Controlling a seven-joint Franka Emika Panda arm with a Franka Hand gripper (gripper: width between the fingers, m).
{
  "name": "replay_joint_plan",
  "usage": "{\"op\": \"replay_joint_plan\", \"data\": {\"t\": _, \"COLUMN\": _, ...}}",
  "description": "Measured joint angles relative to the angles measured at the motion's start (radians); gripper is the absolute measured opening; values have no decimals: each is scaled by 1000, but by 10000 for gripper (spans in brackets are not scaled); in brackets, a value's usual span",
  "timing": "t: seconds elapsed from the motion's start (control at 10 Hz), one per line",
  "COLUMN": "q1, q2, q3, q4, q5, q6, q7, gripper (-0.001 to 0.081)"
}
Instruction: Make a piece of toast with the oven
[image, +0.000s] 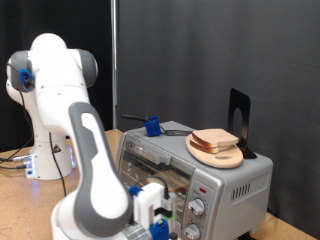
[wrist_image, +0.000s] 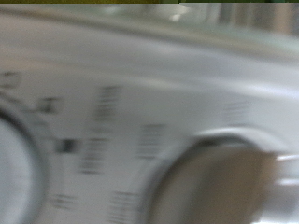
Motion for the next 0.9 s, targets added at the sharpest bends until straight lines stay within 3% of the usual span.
{"op": "replay_joint_plan", "data": {"t": 0.2, "q1": -50, "q2": -28, "q3": 0, "q4": -18, "q5": 34, "q6": -65, "q7": -38, "gripper": 682}}
{"op": "replay_joint_plan", "data": {"t": 0.4, "q1": -77, "q2": -72, "q3": 1, "q4": -66, "q5": 60, "q6": -73, "q7": -57, "gripper": 682}}
{"op": "replay_joint_plan", "data": {"t": 0.9, "q1": -60, "q2": -35, "q3": 10, "q4": -34, "q5": 81, "q6": -8, "q7": -30, "gripper": 682}}
